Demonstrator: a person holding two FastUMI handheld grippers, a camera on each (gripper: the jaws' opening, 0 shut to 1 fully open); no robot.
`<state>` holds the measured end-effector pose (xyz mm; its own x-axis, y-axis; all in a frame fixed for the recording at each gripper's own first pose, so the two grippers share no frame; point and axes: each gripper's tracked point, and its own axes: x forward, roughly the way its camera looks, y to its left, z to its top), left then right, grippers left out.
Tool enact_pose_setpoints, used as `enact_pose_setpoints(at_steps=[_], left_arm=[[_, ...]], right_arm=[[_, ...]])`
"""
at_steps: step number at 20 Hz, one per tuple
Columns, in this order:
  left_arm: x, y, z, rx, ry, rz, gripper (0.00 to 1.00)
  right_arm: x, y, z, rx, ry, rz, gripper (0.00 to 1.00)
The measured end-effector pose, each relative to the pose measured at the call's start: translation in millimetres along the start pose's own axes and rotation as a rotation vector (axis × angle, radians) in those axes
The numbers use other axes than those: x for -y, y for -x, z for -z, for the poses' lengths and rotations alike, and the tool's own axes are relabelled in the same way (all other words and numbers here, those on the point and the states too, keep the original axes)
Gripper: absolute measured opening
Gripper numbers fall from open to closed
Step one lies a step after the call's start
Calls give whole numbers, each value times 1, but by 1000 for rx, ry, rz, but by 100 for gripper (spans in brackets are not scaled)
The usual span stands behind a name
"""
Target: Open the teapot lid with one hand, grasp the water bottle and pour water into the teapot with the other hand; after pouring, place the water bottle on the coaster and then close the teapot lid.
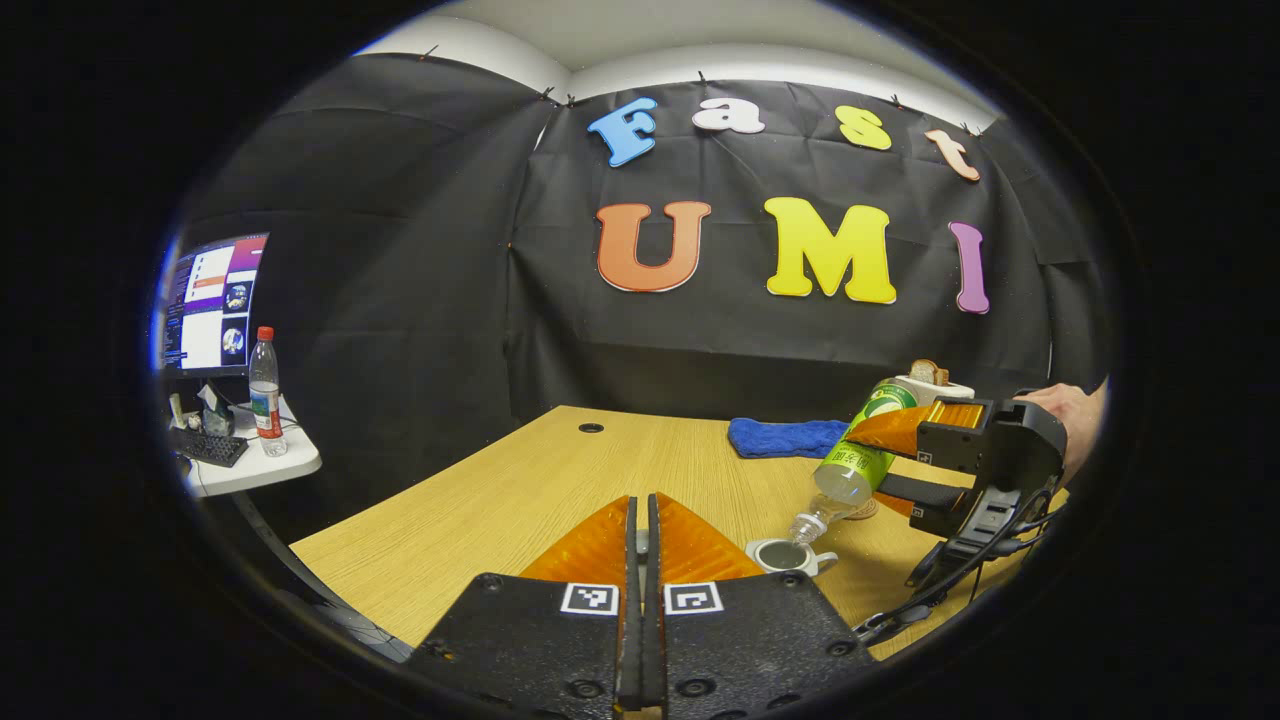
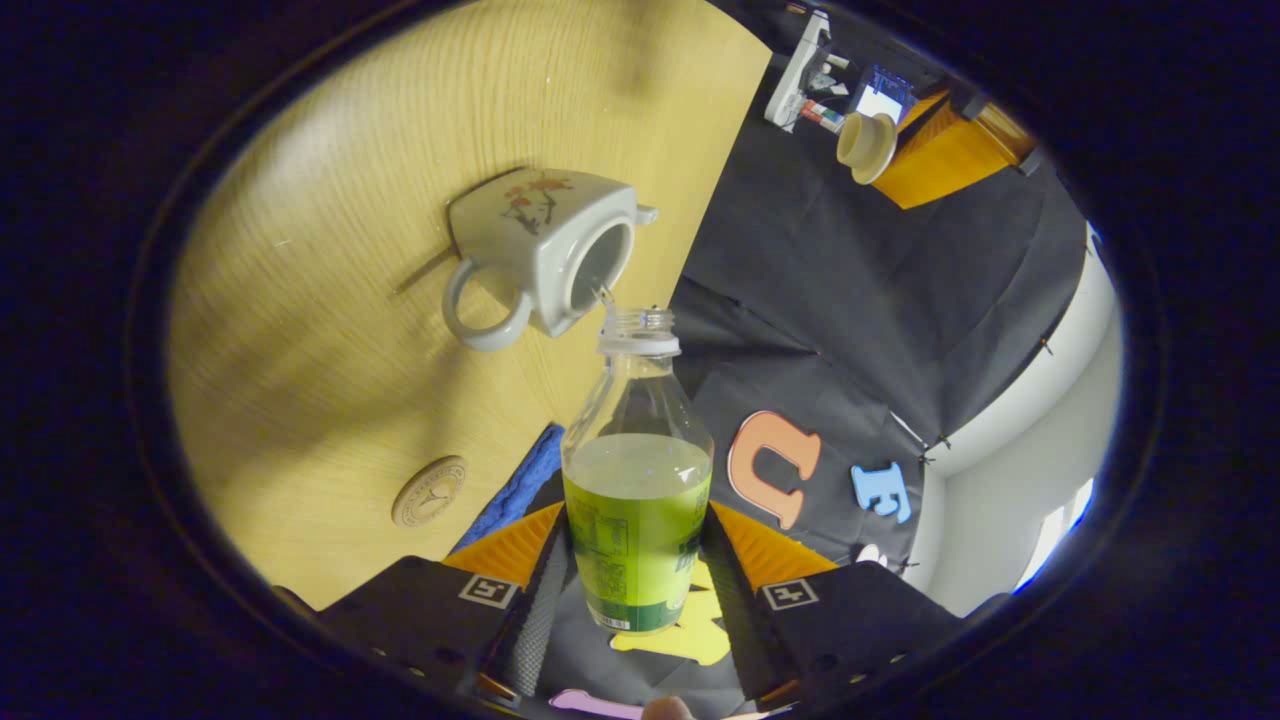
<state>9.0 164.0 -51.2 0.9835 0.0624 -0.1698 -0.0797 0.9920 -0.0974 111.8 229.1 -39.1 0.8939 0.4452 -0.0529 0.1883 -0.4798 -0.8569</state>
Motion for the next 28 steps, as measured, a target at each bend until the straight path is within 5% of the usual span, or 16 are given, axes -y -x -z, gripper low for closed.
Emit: enact_pose_setpoints(at_steps=[8,17,23,28], left_arm=[[-6,3,-3,2,1,-6,3],[-10,5,-6,10,6,-11,3],[-15,5,-7,11,15,-29,3],[-17,11,-16,27,13,-37,3]], right_arm=[[25,-3,-10,19,150,65,73],[27,-3,-13,18,182,59,74],[23,-4,-12,13,121,52,73],[7,-3,-12,19,-75,-8,75]])
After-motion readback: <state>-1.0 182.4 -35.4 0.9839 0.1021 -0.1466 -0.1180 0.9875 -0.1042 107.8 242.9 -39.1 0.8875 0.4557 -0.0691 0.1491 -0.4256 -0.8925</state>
